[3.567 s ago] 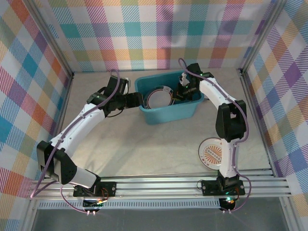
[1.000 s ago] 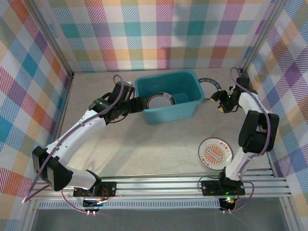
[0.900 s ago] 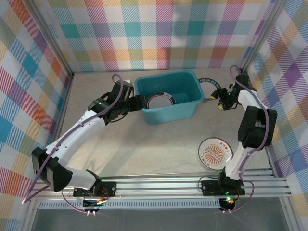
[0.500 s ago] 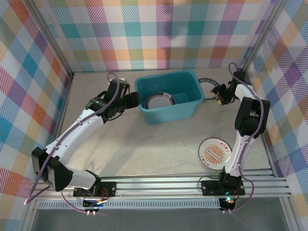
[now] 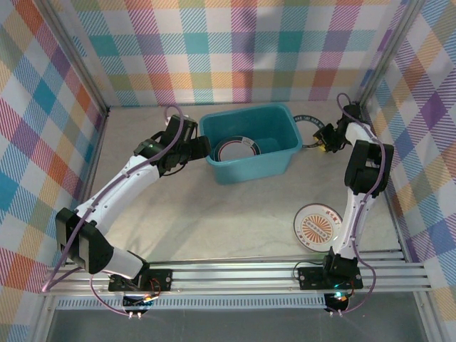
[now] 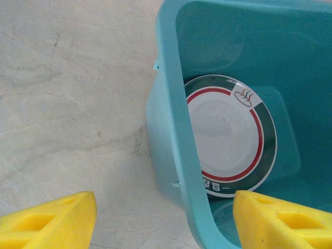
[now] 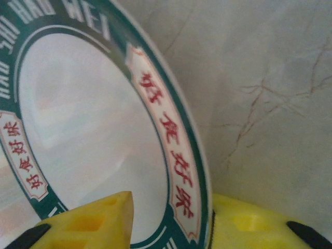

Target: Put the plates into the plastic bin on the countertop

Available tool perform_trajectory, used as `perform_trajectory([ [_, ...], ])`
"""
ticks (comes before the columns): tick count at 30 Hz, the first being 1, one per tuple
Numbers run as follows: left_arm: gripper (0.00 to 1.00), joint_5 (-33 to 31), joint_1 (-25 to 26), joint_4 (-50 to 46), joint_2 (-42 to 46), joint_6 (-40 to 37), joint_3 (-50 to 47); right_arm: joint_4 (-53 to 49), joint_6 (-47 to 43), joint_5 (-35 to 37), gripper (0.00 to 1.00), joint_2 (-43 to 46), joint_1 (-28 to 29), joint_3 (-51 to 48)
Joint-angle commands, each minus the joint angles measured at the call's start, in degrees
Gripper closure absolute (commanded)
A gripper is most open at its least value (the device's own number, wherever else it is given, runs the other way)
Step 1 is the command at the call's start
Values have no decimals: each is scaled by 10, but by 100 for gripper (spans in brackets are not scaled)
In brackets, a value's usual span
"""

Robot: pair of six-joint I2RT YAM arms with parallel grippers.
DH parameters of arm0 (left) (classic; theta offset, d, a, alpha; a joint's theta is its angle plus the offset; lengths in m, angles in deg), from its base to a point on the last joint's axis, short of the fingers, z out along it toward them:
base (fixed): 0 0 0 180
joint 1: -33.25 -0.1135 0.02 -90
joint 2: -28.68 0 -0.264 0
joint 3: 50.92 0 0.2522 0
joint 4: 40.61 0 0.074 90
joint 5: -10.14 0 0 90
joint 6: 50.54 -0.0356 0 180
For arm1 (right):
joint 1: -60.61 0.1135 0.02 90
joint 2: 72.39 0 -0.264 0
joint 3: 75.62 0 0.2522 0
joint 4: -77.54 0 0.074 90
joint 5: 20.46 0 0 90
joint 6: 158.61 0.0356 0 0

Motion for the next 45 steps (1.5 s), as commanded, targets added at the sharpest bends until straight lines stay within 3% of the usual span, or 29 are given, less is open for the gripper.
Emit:
perform_trajectory([
  [1,30,-4,-3,-14,0,9,23,-5,-7,0,71,-22,6,9],
  [5,30,-6,-3,-17,9,14,21,11,-6,-3,84,-6,5,-18],
  [13,30,0,-2,-19,45,27,0,20,-23,5,100,75,3,-75],
  [24,30,33,-3,-72,32,33,36,21,-25,-21,100,335,-31,-206],
  [29,30,58,-2,-64,50,42,20,-3,-27,-26,100,472,-32,-226],
  [33,30,56,-3,-64,59,28,21,-18,-11,-76,100,543,-30,-212],
  [37,30,51,-7,-83,50,7,43,-37,-13,-130,100,557,8,-168],
  [45,29,50,-20,-86,49,17,48,-80,-59,-141,100,480,137,-70],
])
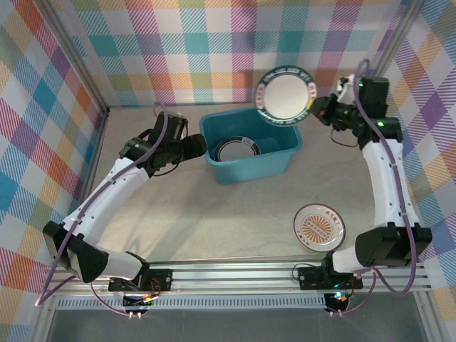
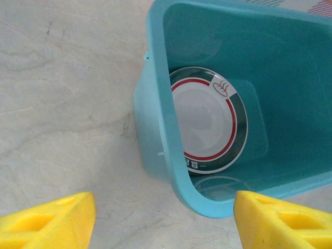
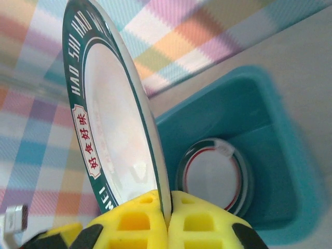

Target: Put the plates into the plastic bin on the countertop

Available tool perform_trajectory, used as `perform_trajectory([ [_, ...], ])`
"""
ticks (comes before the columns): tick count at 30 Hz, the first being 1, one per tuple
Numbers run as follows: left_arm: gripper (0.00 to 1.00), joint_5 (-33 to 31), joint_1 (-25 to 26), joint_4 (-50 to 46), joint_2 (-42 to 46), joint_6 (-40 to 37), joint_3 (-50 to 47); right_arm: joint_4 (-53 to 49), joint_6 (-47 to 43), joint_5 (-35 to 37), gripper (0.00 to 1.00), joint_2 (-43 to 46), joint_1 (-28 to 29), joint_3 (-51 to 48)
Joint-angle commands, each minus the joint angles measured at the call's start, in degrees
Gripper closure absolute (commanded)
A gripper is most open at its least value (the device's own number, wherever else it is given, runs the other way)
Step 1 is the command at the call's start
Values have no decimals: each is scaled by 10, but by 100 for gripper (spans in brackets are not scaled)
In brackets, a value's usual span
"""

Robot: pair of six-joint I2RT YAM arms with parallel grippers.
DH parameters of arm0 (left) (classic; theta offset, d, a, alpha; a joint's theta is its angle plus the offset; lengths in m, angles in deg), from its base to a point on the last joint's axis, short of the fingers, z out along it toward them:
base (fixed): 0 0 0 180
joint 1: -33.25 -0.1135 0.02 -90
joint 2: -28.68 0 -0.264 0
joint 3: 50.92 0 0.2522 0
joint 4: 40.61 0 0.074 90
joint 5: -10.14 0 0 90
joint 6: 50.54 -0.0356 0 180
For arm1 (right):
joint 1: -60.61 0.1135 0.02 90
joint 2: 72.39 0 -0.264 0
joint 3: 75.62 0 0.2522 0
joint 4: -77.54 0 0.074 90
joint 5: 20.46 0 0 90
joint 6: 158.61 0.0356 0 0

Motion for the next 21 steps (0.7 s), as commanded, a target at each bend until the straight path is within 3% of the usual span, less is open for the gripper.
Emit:
perform_trajectory([
  [1,29,-5,-8,-11,11,0,7,-6,-16,-31,100,-26,26,29],
  [11,29,-31,-23,6,32,14,-30,-38,-57,-48,100,-151,85,123],
  [21,29,-39,-27,55,-28,0,3,-127,-85,-77,100,-321,96,330],
])
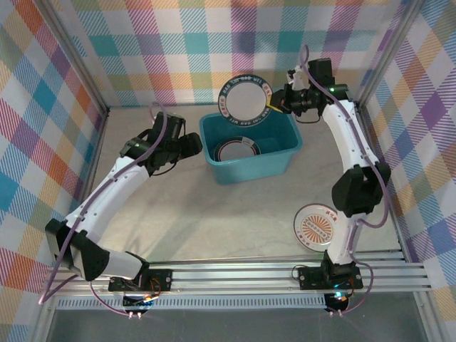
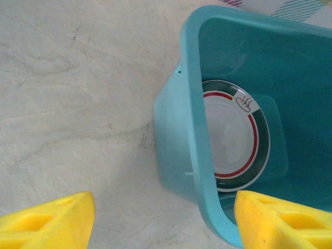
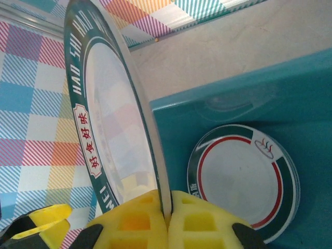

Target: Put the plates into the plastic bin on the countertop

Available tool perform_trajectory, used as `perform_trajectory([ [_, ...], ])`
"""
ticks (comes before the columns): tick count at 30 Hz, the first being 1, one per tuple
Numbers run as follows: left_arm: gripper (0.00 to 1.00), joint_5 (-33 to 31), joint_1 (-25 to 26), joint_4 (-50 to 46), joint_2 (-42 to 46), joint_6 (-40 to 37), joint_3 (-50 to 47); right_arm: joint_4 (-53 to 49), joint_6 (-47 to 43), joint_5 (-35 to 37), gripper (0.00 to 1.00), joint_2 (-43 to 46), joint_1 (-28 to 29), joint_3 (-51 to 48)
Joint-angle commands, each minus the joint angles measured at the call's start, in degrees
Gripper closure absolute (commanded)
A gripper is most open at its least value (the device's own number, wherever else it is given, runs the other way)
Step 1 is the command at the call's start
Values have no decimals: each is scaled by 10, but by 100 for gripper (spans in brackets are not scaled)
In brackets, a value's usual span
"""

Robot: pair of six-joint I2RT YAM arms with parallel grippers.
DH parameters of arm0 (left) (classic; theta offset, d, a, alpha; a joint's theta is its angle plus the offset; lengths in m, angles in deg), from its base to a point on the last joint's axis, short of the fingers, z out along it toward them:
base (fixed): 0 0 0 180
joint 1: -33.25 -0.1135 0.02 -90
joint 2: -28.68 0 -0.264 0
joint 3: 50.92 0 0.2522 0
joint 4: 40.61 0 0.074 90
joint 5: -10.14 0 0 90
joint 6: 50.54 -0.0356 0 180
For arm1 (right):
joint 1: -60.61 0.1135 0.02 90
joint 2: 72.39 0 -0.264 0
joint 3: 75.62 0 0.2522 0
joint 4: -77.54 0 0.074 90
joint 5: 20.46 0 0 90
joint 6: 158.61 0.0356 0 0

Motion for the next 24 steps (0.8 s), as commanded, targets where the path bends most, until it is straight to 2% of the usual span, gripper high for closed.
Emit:
perform_trajectory([
  [1,29,-14,-8,36,-17,-10,25,-37,-24,-34,100,-29,5,67],
  [8,28,-10,-15,84,-41,-32,28,-75,-39,-35,100,-102,4,160],
  [17,27,-5,-27,119,-72,-79,41,-62,-23,-48,100,-151,5,178],
  [21,27,18,-41,133,-108,-95,68,-64,-57,-51,100,-146,5,171],
  [24,27,34,-49,110,-153,-102,106,-67,-82,-46,100,-133,3,154],
])
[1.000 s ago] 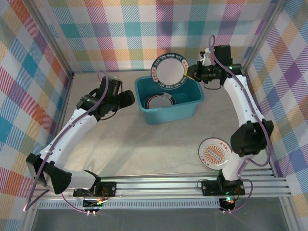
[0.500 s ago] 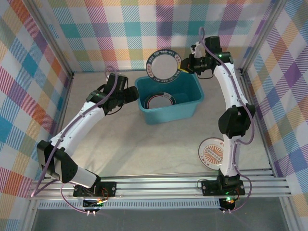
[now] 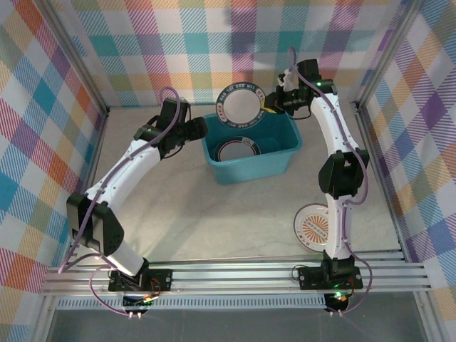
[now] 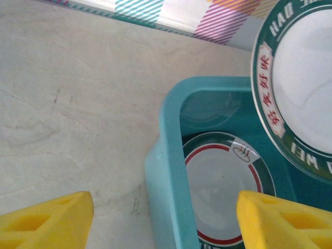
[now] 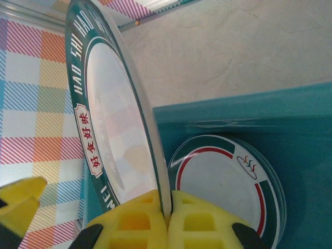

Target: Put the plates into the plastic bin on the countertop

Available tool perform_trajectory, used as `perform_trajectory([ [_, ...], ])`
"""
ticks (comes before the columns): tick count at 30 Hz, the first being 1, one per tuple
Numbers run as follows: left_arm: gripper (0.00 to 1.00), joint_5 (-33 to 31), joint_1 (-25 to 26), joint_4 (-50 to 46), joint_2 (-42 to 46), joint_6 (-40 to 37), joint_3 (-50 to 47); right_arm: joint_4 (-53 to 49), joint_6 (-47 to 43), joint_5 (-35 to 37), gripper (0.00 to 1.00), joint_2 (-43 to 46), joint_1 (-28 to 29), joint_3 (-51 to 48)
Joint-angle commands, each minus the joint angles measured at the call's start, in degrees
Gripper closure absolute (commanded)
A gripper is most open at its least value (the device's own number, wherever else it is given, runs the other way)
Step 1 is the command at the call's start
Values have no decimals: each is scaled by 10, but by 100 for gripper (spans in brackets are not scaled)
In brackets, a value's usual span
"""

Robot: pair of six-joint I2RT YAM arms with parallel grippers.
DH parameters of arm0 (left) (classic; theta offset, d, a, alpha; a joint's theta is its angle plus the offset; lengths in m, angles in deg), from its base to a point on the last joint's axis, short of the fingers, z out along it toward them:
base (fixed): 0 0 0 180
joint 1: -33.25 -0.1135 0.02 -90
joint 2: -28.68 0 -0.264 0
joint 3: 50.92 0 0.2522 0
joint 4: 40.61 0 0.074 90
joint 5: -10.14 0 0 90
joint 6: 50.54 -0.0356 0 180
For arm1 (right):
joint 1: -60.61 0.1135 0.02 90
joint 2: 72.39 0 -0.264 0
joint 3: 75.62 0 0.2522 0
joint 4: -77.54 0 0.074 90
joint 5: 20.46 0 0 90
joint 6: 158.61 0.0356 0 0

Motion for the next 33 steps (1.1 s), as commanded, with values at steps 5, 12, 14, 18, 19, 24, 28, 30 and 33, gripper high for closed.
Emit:
perform_trajectory([
  [5,31,69,-16,-53,-97,-23,103,11,-67,-25,100,58,1,-68],
  [12,35,68,-16,-110,-131,-9,127,40,-60,-18,100,97,-11,-144],
  [14,36,60,-16,-137,-136,-5,133,46,-52,-22,100,102,-14,-158],
  [18,36,59,-16,-145,-140,12,120,58,-50,-26,100,116,-14,-191],
  [19,37,65,-16,-143,-144,15,118,58,-52,-26,100,119,-14,-196],
  [24,53,106,-14,-116,-165,30,118,59,-51,-13,100,142,-22,-225],
  [28,64,124,-12,-88,-164,30,105,57,-41,3,100,159,-30,-237],
  [30,68,128,-11,-75,-160,29,98,51,-42,3,100,167,-30,-242],
  [33,74,125,-6,-46,-145,28,77,36,-47,16,100,182,-31,-256],
])
